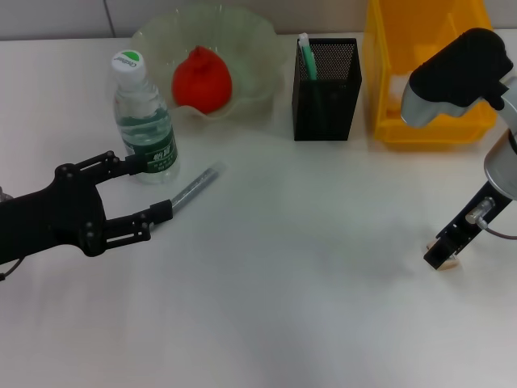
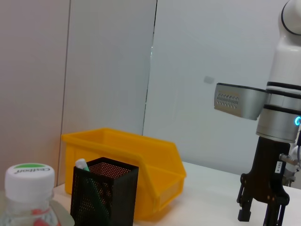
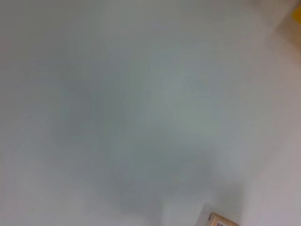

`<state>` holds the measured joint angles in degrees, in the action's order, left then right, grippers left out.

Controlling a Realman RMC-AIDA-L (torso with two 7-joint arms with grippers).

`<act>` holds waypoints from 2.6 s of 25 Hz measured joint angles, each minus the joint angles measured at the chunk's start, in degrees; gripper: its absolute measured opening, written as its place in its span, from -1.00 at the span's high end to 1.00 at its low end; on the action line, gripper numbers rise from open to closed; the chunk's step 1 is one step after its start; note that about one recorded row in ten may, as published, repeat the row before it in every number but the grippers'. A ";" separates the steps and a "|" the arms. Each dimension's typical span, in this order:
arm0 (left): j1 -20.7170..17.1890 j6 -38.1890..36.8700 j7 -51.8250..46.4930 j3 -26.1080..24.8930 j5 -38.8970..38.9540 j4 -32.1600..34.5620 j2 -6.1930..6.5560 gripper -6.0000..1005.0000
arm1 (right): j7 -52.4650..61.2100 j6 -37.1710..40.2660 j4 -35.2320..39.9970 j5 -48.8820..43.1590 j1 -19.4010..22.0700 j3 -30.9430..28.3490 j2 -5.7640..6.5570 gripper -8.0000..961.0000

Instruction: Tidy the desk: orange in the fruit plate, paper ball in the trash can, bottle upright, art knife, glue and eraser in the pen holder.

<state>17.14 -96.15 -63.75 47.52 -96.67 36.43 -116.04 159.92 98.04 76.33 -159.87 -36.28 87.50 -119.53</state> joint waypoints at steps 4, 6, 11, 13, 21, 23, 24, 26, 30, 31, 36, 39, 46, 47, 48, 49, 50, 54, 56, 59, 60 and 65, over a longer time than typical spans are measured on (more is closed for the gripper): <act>0.07 0.45 -0.07 -0.11 -0.10 -0.04 -0.15 -0.59 | 0.02 -1.49 -1.86 0.19 -0.01 0.13 -0.01 -0.46; 0.14 0.74 -0.08 -0.21 -0.10 -0.04 -0.15 -0.59 | 0.03 -1.96 -2.37 0.24 -0.02 0.23 -0.01 -0.46; 0.25 0.95 -0.10 -0.13 -0.10 -0.04 -0.15 -0.59 | 0.04 -2.98 -3.30 0.35 -0.02 0.36 -0.02 -0.46; 0.26 0.97 -0.10 -0.11 -0.10 -0.04 -0.15 -0.59 | 0.04 -3.40 -3.67 0.39 -0.02 0.44 -0.07 -0.46; 0.26 1.14 -0.14 -0.20 -0.07 -0.04 -0.16 -0.59 | 0.11 -4.38 -4.82 0.44 -0.02 0.91 -0.10 -0.44; 0.26 1.17 -0.16 -0.21 -0.05 -0.04 -0.20 -0.59 | 0.12 -4.55 -5.06 0.44 -0.02 0.92 -0.10 -0.43; 0.26 1.22 -0.21 -0.23 -0.04 -0.04 -0.21 -0.59 | 0.13 -4.77 -5.69 0.44 -0.06 0.92 -0.10 -0.42; 0.26 1.23 -0.23 -0.23 -0.03 -0.04 -0.22 -0.59 | 0.13 -4.88 -6.08 0.44 -0.10 0.92 -0.10 -0.42; 0.26 1.24 -0.24 -0.25 -0.01 -0.04 -0.24 -0.59 | 0.13 -5.02 -6.52 0.44 -0.14 1.05 -0.09 -0.33; 0.26 1.23 -0.24 -0.26 -0.01 -0.04 -0.24 -0.59 | 0.13 -5.02 -6.53 0.44 -0.13 1.07 -0.09 -0.26; 0.30 1.24 -0.24 -0.34 -0.01 -0.04 -0.24 -0.59 | 0.12 -5.04 -6.55 0.44 -0.06 1.10 -0.09 0.04; 0.32 1.24 -0.24 -0.34 -0.01 -0.04 -0.24 -0.59 | 0.11 -5.09 -6.39 0.44 -0.04 1.10 -0.09 0.17; 0.35 1.40 -0.24 -0.33 -0.01 -0.04 -0.24 -0.59 | -0.10 -3.37 1.35 0.44 1.36 0.41 0.01 0.45; 0.35 1.40 -0.24 -0.33 -0.01 -0.04 -0.23 -0.59 | -0.10 -3.37 1.35 0.44 1.36 0.41 0.01 0.45; 0.35 1.41 -0.24 -0.33 -0.01 -0.04 -0.23 -0.59 | -0.11 -3.00 3.38 0.44 1.78 0.37 0.04 0.45; 0.35 1.42 -0.24 -0.32 -0.02 -0.04 -0.23 -0.59 | -0.17 -2.30 8.80 0.49 2.88 0.29 0.11 0.45; 0.35 1.42 -0.24 -0.32 -0.02 -0.04 -0.23 -0.59 | -0.17 -2.30 8.80 0.49 2.88 0.29 0.11 0.46; 0.35 1.42 -0.26 -0.32 -0.02 -0.04 -0.23 -0.59 | -0.27 -4.58 20.68 0.56 5.65 -0.13 0.13 0.46; 0.35 1.43 -0.26 -0.32 -0.02 -0.04 -0.23 -0.59 | -0.31 -7.26 23.19 0.57 6.60 -0.26 0.06 0.46; 0.34 1.52 -0.28 -0.32 -0.02 -0.04 -0.25 -0.59 | -0.34 -13.09 24.33 0.59 7.59 -0.26 -0.01 0.46; 0.34 1.52 -0.28 -0.32 -0.02 -0.04 -0.25 -0.59 | -0.34 -13.09 24.33 0.59 7.59 -0.26 -0.01 0.45; 0.35 1.81 -0.31 -0.32 -0.02 -0.09 -0.35 -0.59 | -0.77 -25.04 21.53 2.42 8.22 0.76 0.07 0.42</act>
<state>17.49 -94.34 -64.05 47.20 -96.68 36.34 -116.39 159.15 73.00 97.85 -157.45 -28.06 88.26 -119.45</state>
